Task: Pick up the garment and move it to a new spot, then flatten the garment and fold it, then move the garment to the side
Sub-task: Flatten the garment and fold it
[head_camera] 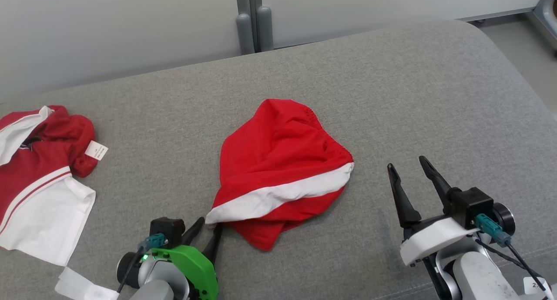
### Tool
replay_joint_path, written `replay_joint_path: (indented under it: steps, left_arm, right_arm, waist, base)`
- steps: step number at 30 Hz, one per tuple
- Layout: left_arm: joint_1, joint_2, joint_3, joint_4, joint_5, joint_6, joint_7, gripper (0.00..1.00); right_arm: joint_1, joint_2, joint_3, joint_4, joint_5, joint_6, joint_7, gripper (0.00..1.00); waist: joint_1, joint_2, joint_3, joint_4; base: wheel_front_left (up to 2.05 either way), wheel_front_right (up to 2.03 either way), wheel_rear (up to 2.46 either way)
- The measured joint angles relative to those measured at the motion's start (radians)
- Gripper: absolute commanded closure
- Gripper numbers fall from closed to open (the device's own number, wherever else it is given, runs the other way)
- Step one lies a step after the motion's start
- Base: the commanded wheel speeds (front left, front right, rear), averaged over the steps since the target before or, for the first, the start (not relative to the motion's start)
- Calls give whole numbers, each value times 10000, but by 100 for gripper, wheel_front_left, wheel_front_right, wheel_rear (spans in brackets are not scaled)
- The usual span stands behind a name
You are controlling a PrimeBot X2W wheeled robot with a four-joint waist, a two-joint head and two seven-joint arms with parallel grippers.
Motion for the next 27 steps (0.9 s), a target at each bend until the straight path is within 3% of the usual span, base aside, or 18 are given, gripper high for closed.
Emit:
replay_joint_path:
  steps: [1,2,13,18,27]
  left_arm:
    - [-10,-2,-17,23,48,2,0,88]
    - [-14,-8,-29,46,82,2,0,100]
    - [-422,-27,-249,109,698,15,-56,100]
    - [-891,376,510,-606,1045,548,-58,100]
    - [-1019,671,1112,-1670,1576,980,-84,100]
  right_arm:
    - [-1,2,0,0,0,0,0,0]
    - [-2,2,-2,0,-2,0,0,0]
    - [0,-59,-261,322,21,-6,0,0]
    - [8,-128,-410,765,146,25,0,0]
    - [11,-207,234,1695,169,562,2,0]
  waist:
    - [0,0,4,4]
    - [0,0,8,9]
    - [0,0,23,249]
    - [0,0,8,618]
    - [0,0,-90,1317]
  base:
    - [0,0,0]
    - [0,0,0]
    - [0,0,0]
    - [0,0,0]
    - [0,0,0]
